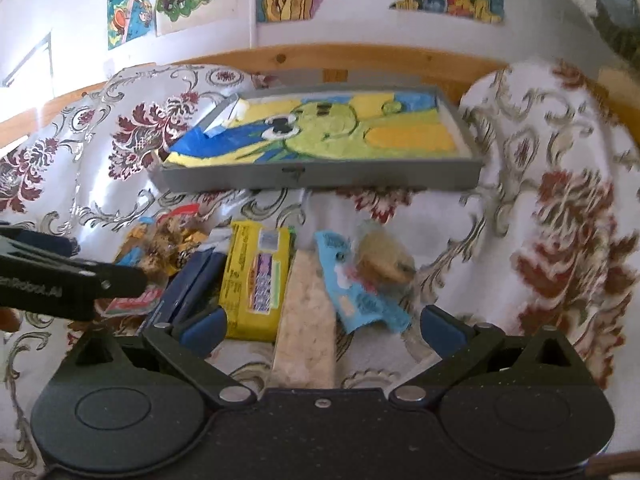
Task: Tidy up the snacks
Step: 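Lower right gripper onto rice cracker bar while left gripper lowers onto navy packet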
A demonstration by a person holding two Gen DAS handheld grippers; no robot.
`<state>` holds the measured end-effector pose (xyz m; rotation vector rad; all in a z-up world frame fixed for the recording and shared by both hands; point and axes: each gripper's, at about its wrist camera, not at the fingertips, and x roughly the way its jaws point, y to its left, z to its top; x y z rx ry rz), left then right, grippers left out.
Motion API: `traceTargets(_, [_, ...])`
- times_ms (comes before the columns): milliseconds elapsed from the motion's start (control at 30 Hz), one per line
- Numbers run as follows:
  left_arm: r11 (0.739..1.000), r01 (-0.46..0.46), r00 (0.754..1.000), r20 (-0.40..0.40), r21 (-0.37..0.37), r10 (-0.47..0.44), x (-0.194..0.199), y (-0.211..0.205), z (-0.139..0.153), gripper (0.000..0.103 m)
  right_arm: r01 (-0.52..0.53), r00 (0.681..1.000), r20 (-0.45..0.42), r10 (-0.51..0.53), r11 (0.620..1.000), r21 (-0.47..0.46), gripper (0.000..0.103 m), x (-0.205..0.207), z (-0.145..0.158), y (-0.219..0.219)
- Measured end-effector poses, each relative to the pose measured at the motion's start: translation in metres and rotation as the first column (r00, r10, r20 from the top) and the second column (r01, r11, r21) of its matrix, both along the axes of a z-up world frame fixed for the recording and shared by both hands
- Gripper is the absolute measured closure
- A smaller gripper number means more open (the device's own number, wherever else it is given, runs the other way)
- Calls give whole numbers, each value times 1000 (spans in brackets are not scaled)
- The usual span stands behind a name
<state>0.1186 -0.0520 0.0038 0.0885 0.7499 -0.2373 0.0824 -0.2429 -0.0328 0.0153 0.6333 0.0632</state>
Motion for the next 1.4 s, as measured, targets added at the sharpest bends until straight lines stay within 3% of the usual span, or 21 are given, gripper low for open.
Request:
traceTargets(100, [999,36,999,-14,-6,-36,5,-6,-3,1,-24,1000,-13,24,999,23,2,-1,-5,0])
traceTargets(367, [987,151,987,-50,-54,-153,22,-17,-8,1,-23,1000,3,23,1000,-5,18,-2,-12,4])
traceTargets(567, [978,201,972,-116,-61,-207,43,-22,-16,10,-28,1000,-4,28,999,18,33,2,-20,4])
traceTargets(633, [974,217,964,-142,-64,-225,48,-22,-20,12,-28,999,-18,28,999,25,43,5,-24,4])
traceTargets(800, [956,288,936,-196,-44,-291,59,-26,-28,21,-16,999,-36,18,999,40,47,10,-29,3])
traceTargets(933, [960,267,934,-221,-88,-280,68,-21,-29,23,-8,999,-35,10,999,40,51,13,-32,3])
traceTargets(1100, [973,177,932,-294,-147,-214,76,-13,-31,37,-1,1000,-28,2,999,43,58,15,-33,4])
traceTargets(1200, [972,144,924,-327,-185,-199,81,-9,-32,38,-7,1000,-28,9,999,48,61,17,-33,5])
traceTargets(1333, [971,125,919,-345,-205,-191,85,-6,-34,38,-12,999,-34,14,999,53,58,22,-35,8])
traceTargets(1400, [970,114,918,-351,-213,-184,85,-6,-34,44,-6,999,-34,8,998,61,57,25,-35,8])
